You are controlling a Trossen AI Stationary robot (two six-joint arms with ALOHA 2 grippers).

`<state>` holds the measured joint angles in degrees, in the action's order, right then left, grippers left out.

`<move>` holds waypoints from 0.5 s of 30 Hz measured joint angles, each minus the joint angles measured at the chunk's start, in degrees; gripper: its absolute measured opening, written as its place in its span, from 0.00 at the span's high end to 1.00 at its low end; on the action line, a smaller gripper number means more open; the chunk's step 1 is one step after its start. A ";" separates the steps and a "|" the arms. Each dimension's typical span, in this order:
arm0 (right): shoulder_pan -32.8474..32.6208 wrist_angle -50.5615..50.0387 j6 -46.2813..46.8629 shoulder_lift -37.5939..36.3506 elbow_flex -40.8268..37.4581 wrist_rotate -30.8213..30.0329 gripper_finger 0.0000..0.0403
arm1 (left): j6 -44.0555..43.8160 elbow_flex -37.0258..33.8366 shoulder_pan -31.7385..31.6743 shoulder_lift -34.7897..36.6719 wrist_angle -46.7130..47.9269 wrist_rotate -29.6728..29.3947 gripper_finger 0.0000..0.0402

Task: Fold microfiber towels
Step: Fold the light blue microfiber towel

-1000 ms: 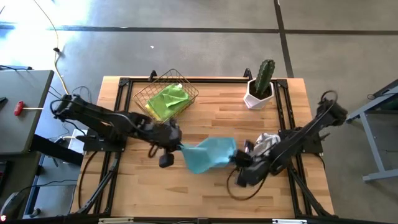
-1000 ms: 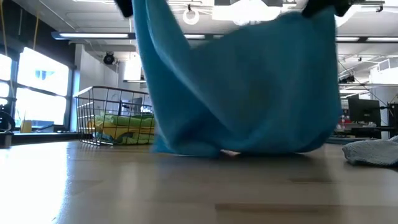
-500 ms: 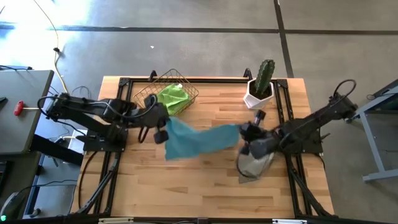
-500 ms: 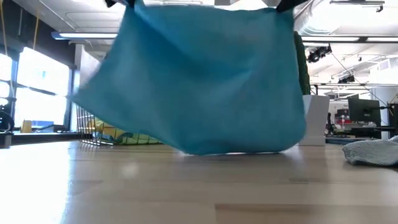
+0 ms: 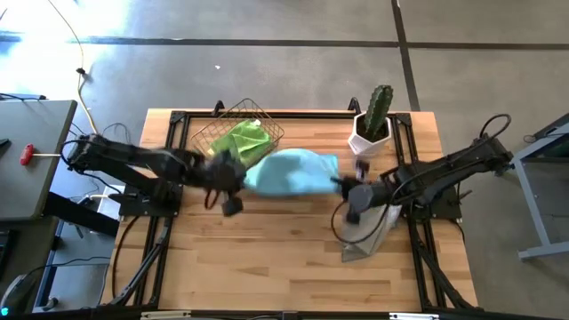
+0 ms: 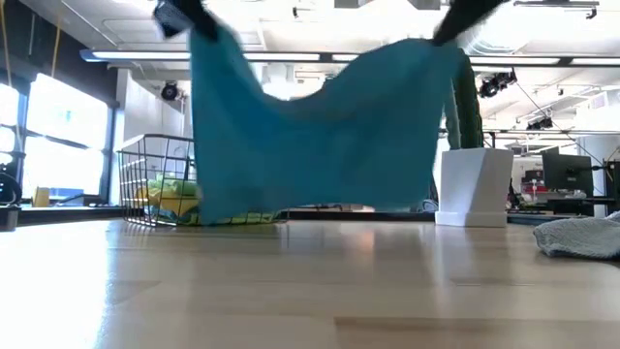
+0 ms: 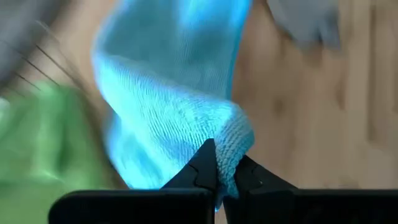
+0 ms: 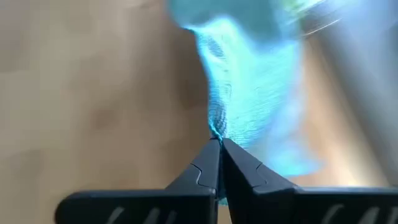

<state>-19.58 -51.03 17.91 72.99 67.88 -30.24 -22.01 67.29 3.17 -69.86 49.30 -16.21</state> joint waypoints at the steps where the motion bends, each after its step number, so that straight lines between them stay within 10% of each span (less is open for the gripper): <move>1: -0.95 0.15 3.26 0.49 -0.59 4.69 1.00 | -1.97 -1.98 1.25 -0.56 -0.48 1.30 1.00; 15: -11.81 11.24 18.20 14.79 -12.47 25.36 1.00 | -15.72 -16.25 17.36 -22.69 -34.07 9.74 1.00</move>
<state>-31.39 -39.79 36.11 87.78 55.41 -4.88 -37.73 51.04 20.53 -92.56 15.23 -6.48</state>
